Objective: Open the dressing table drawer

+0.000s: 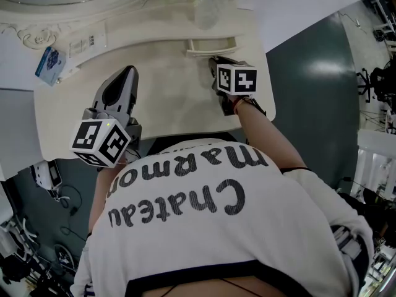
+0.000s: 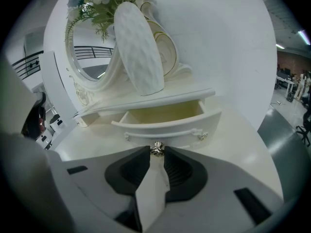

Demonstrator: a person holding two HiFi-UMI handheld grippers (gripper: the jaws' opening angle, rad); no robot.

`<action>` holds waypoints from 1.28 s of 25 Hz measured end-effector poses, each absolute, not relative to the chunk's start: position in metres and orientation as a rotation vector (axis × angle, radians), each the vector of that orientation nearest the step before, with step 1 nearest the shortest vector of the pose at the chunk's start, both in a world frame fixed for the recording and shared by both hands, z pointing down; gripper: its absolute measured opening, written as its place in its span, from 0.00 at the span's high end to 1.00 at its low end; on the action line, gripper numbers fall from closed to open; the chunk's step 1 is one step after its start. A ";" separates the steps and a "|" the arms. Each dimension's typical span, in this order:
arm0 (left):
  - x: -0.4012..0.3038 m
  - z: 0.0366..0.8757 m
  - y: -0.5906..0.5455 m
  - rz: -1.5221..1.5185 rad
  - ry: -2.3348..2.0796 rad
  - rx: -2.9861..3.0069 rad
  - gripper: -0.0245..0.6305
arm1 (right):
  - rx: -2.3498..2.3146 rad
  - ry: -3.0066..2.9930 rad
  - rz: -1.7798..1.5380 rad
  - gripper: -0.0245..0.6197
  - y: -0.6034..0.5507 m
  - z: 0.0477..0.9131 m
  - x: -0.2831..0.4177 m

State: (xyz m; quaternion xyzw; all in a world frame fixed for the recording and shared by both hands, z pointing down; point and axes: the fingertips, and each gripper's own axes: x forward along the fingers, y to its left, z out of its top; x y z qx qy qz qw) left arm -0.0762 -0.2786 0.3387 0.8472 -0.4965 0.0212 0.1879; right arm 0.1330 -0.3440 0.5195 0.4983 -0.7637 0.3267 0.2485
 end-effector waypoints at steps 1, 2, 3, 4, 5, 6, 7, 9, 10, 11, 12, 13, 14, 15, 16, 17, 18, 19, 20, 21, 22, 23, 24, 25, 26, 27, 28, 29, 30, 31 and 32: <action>-0.076 0.339 -0.278 0.060 -1.396 2.384 0.93 | 1.357 -2.080 0.890 0.80 -0.343 0.520 0.133; -0.077 0.339 -0.278 0.060 -1.395 2.385 0.93 | 1.356 -2.079 0.890 0.80 -0.343 0.520 0.133; -0.077 0.339 -0.278 0.059 -1.394 2.384 0.93 | 1.356 -2.078 0.890 0.80 -0.342 0.520 0.133; -0.077 0.339 -0.278 0.059 -1.394 2.384 0.93 | 1.355 -2.078 0.891 0.80 -0.342 0.520 0.133; -0.076 0.339 -0.277 0.059 -1.393 2.383 0.93 | 1.355 -2.077 0.890 0.80 -0.341 0.520 0.133; -0.076 0.339 -0.277 0.060 -1.392 2.383 0.93 | 1.355 -2.076 0.890 0.80 -0.340 0.520 0.133; -0.076 0.339 -0.277 0.060 -1.391 2.383 0.93 | 1.356 -2.076 0.890 0.80 -0.340 0.520 0.133; -0.075 0.340 -0.276 0.061 -1.386 2.386 0.93 | 1.361 -2.074 0.891 0.80 -0.339 0.520 0.134; -0.075 0.340 -0.275 0.060 -1.384 2.387 0.93 | 1.364 -2.074 0.891 0.80 -0.338 0.519 0.134; -0.075 0.340 -0.275 0.060 -1.383 2.387 0.93 | 1.366 -2.073 0.891 0.80 -0.338 0.519 0.134; -0.076 0.339 -0.275 0.059 -1.383 2.388 0.93 | 1.368 -2.073 0.891 0.80 -0.337 0.519 0.134; -0.076 0.339 -0.275 0.058 -1.383 2.389 0.93 | 1.369 -2.072 0.891 0.80 -0.336 0.519 0.134; -0.076 0.339 -0.275 0.058 -1.383 2.391 0.93 | 1.371 -2.071 0.891 0.80 -0.335 0.519 0.134; -0.075 0.338 -0.275 0.057 -1.382 2.392 0.93 | 1.372 -2.069 0.891 0.80 -0.335 0.520 0.135; -0.075 0.338 -0.275 0.057 -1.381 2.394 0.93 | 1.375 -2.068 0.890 0.80 -0.335 0.520 0.135; -0.075 0.338 -0.275 0.058 -1.379 2.396 0.93 | 1.378 -2.067 0.890 0.80 -0.335 0.520 0.135; -0.075 0.338 -0.275 0.058 -1.377 2.398 0.93 | 1.382 -2.067 0.891 0.80 -0.334 0.520 0.135; -0.076 0.338 -0.274 0.059 -1.376 2.398 0.93 | 1.385 -2.066 0.892 0.80 -0.334 0.520 0.135; -0.077 0.338 -0.274 0.059 -1.376 2.399 0.93 | 1.389 -2.065 0.893 0.80 -0.333 0.520 0.135; -0.078 0.338 -0.273 0.058 -1.377 2.399 0.93 | 1.391 -2.063 0.894 0.80 -0.332 0.521 0.134; -0.078 0.338 -0.273 0.056 -1.378 2.400 0.93 | 1.394 -2.062 0.895 0.80 -0.332 0.521 0.134; -0.079 0.338 -0.273 0.055 -1.378 2.401 0.93 | 1.396 -2.060 0.896 0.80 -0.331 0.521 0.134; -0.079 0.337 -0.273 0.054 -1.377 2.403 0.93 | 1.398 -2.060 0.897 0.80 -0.331 0.521 0.134; -0.079 0.337 -0.273 0.054 -1.376 2.405 0.93 | 1.401 -2.060 0.897 0.80 -0.330 0.521 0.134; -0.078 0.337 -0.272 0.055 -1.374 2.406 0.93 | 1.403 -2.060 0.897 0.80 -0.329 0.521 0.134; -0.078 0.338 -0.272 0.056 -1.371 2.408 0.93 | 1.404 -2.060 0.897 0.80 -0.329 0.521 0.135; -0.077 0.338 -0.272 0.058 -1.368 2.410 0.93 | 1.405 -2.060 0.896 0.80 -0.328 0.521 0.135; -0.077 0.338 -0.272 0.059 -1.364 2.413 0.93 | 1.406 -2.061 0.895 0.80 -0.328 0.521 0.135; -0.076 0.337 -0.272 0.061 -1.361 2.417 0.93 | 1.408 -2.061 0.894 0.80 -0.327 0.521 0.135; -0.076 0.337 -0.272 0.062 -1.358 2.420 0.93 | 1.410 -2.059 0.896 0.80 -0.327 0.521 0.135; -0.076 0.337 -0.273 0.063 -1.356 2.422 0.93 | 1.411 -2.058 0.898 0.80 -0.326 0.521 0.134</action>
